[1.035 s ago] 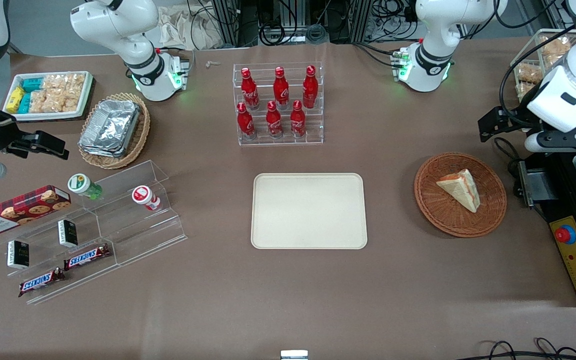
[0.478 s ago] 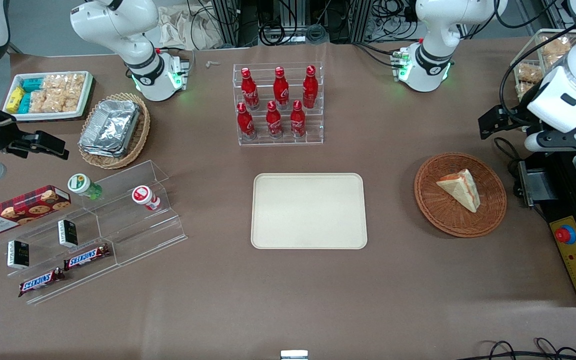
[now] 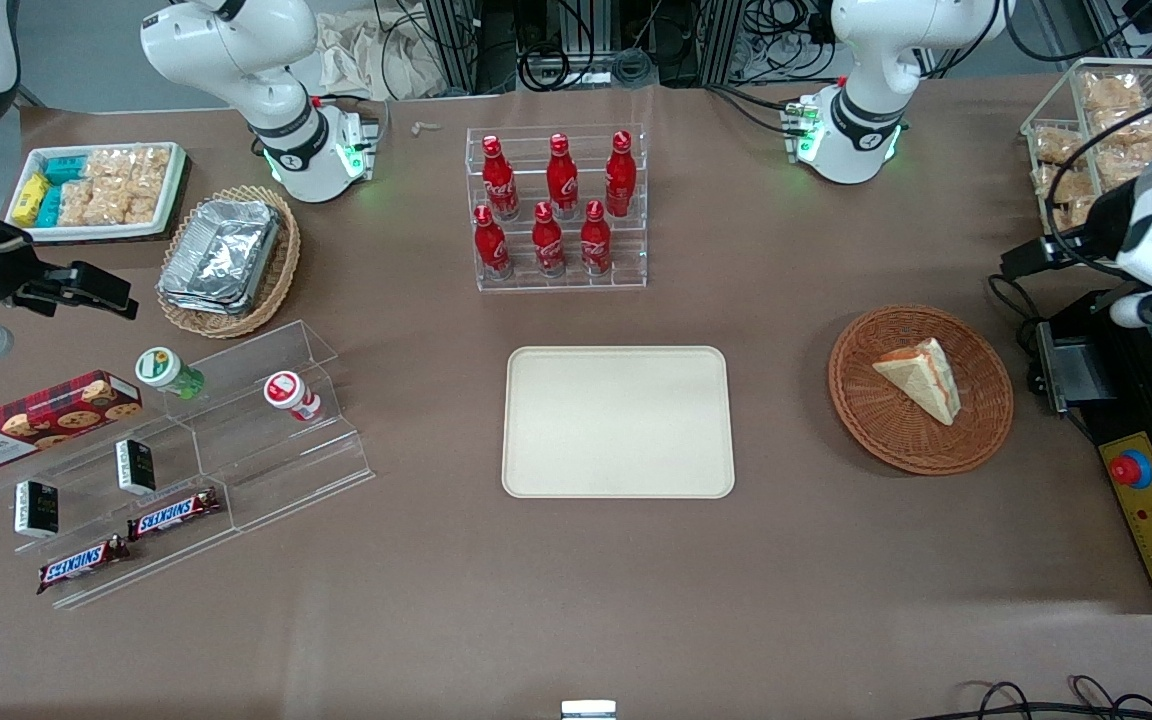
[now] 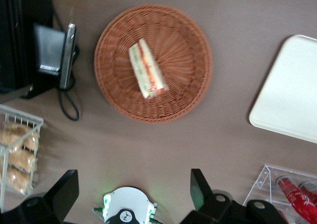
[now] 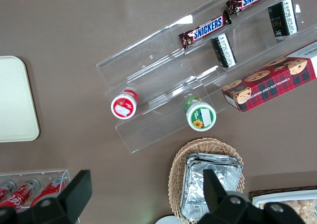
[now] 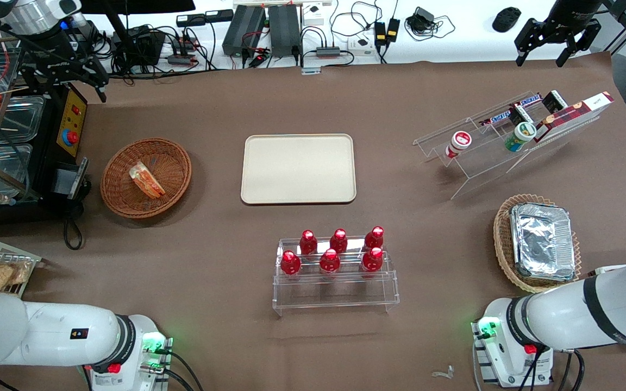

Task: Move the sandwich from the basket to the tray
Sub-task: 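Lower the open left gripper over the wrapped sandwich in the basket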

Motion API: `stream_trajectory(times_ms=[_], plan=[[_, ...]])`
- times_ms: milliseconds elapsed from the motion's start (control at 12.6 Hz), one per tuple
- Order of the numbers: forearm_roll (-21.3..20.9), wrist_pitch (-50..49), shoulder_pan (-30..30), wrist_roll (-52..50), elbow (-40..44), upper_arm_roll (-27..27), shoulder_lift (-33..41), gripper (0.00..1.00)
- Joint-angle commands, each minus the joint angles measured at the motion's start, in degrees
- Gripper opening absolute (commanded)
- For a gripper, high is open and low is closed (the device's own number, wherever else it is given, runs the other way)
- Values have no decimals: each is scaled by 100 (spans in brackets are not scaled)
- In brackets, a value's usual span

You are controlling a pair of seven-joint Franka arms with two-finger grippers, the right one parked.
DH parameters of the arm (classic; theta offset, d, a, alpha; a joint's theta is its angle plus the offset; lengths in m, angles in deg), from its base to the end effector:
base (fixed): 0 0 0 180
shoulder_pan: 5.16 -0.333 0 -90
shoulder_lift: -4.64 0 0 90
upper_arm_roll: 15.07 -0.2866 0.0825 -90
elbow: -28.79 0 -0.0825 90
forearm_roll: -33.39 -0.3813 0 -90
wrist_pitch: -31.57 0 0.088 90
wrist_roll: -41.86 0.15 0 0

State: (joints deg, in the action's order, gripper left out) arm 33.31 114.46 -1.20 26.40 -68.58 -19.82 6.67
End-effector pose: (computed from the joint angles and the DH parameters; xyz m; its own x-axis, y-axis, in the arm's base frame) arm 0.5132 0.0078 0.5035 0.9374 0.2790 -0.2083 0.2734 -0.9603 -0.0560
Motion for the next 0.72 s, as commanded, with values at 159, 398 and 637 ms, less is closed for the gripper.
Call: stream_trajectory(times_ms=[159, 398, 637], plan=[[-54, 1461, 123, -885, -1930, -325, 1053, 100], [-71, 2519, 132, -1231, -2917, -298, 1318, 100], [-89, 3100, 132, -1468, -3331, -289, 1021, 100]])
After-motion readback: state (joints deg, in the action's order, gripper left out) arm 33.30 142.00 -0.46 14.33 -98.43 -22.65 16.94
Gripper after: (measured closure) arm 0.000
